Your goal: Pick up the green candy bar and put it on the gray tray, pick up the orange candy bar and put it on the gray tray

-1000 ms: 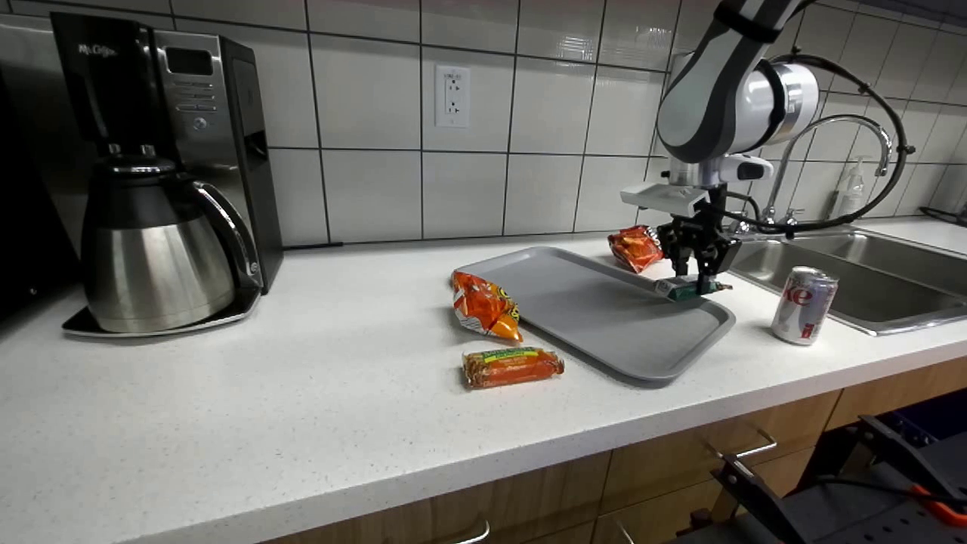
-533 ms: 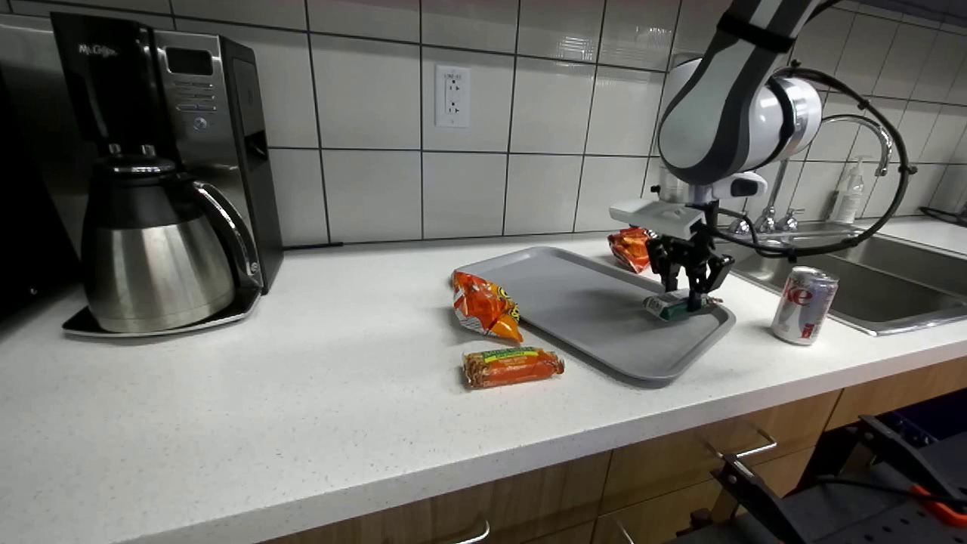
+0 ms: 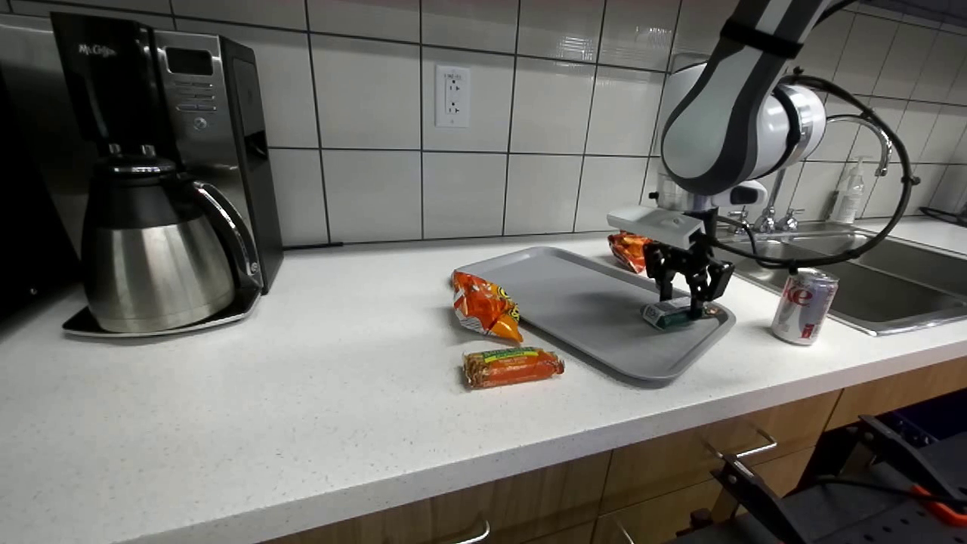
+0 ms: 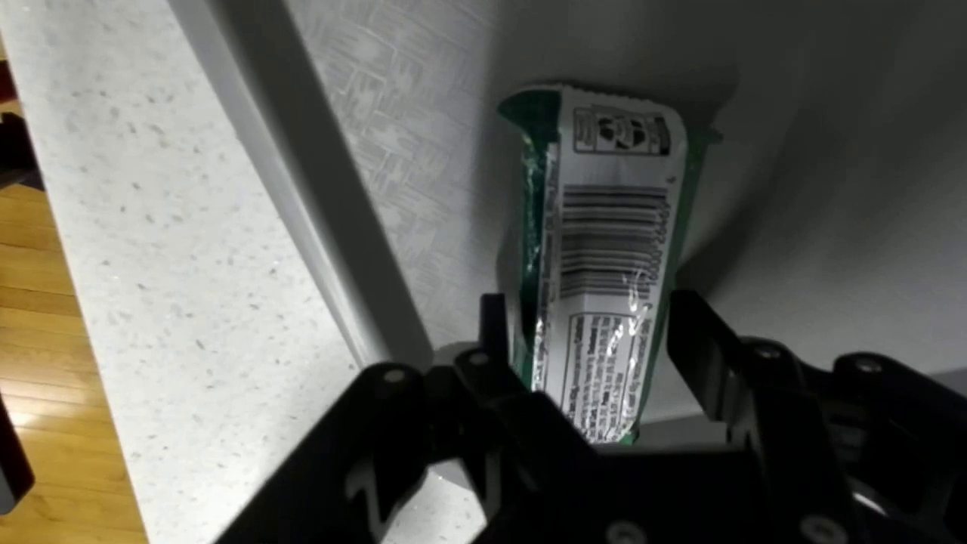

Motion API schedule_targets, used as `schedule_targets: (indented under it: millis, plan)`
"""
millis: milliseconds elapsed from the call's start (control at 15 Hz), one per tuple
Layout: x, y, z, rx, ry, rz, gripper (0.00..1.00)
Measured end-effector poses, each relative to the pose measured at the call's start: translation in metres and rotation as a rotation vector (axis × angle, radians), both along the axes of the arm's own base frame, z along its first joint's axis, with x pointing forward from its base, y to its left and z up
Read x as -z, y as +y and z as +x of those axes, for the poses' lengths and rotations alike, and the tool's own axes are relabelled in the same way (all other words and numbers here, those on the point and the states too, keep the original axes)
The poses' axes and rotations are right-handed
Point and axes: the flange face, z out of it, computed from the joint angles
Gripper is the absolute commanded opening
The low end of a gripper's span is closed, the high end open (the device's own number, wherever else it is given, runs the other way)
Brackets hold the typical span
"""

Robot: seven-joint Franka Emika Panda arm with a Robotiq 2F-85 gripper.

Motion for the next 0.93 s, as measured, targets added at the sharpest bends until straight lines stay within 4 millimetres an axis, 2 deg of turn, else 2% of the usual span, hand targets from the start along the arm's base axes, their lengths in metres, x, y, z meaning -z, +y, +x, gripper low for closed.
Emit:
schedule_targets:
  millis: [133, 400, 933]
  plan:
    - [-0.002, 0.000, 0.000, 0.001, -0.003, 0.000, 1.00]
    - [-0.012, -0.003, 0.003, -0.009, -0.018, 0.003, 1.00]
    - [-0.053, -0.006, 0.008, -0.040, -0.056, 0.017, 1.00]
